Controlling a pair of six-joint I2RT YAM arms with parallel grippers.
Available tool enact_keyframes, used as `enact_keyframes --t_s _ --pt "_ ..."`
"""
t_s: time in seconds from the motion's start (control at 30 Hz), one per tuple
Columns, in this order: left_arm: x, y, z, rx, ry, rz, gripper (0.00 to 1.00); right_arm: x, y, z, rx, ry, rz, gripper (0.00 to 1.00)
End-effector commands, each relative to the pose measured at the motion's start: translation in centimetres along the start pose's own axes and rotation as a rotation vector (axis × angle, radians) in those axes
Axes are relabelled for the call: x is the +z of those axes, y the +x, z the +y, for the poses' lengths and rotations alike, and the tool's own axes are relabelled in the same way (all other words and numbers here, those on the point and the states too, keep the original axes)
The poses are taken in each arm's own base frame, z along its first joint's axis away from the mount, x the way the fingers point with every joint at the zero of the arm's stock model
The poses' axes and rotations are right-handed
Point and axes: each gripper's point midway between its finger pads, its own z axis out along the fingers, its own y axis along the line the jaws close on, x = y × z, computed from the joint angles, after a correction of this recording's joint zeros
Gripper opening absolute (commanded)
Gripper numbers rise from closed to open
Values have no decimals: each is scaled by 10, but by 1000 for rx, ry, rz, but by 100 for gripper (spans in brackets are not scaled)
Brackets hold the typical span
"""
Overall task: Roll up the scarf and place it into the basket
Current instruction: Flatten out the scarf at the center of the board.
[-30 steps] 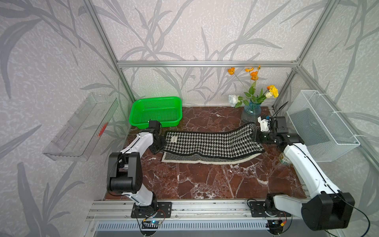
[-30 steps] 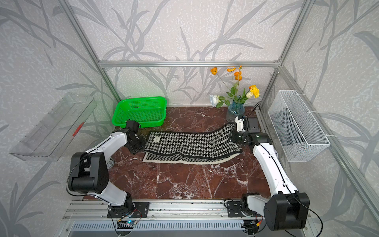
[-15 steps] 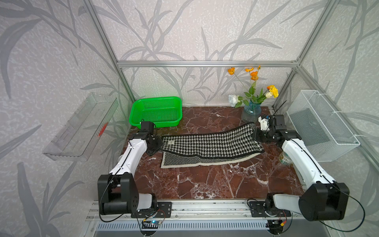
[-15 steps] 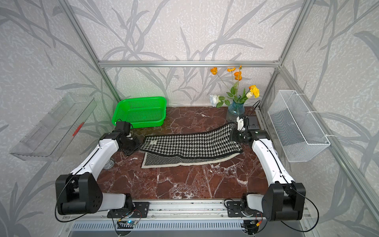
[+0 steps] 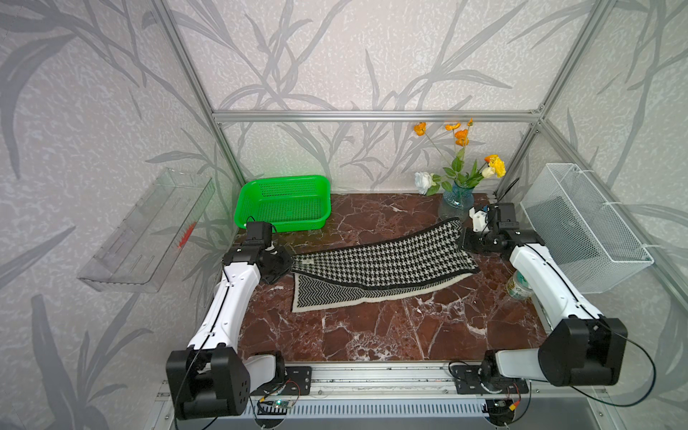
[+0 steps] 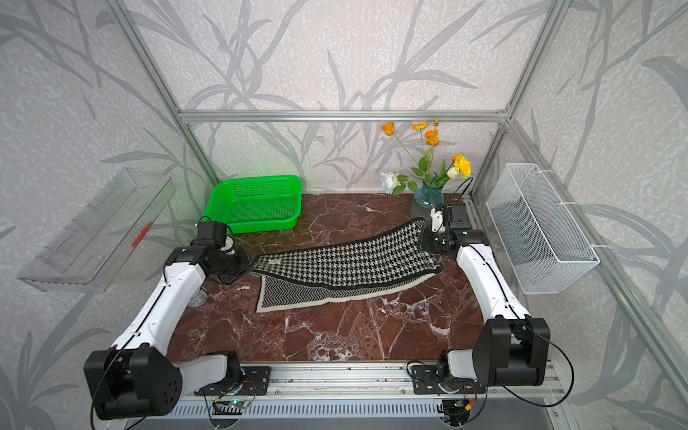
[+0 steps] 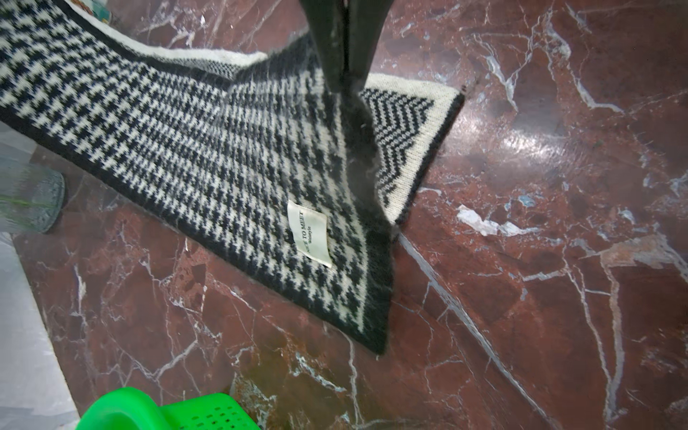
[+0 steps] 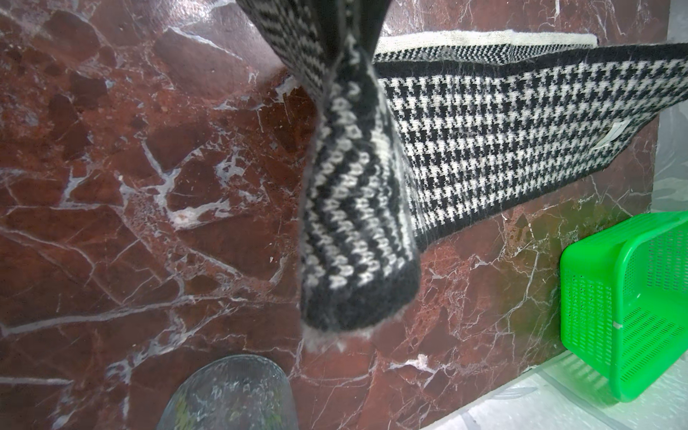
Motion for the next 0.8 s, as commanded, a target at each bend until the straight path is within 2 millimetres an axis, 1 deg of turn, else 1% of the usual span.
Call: enact_keyframes --t_s 0.0,0.13,0.27,0.37,0.47,0.5,0.57,0.67,0.77 --pt "-26 -2 -11 14 38 -26 0 -2 -15 1 2 -7 -38 0" --pt "-36 1 -5 24 27 -64 0 2 -19 0 9 -5 -37 0" --pt "-41 4 0 29 23 -80 0 7 -19 -3 17 -3 -24 0" --pt "-37 8 8 37 -2 -74 0 9 -19 -3 21 -9 -17 0" --pt "-29 12 13 37 -10 -64 0 8 -19 -3 20 -8 -19 0" --pt "-25 13 15 35 -12 -59 2 7 -20 -2 19 -13 -20 0" --pt "-18 16 18 31 -17 -48 8 4 -21 0 19 -20 -24 0" --pt "-7 22 24 25 -31 -19 23 -1 -23 4 17 -32 -32 0" --pt "0 28 31 20 -51 12 34 -8 -25 8 16 -45 -48 0"
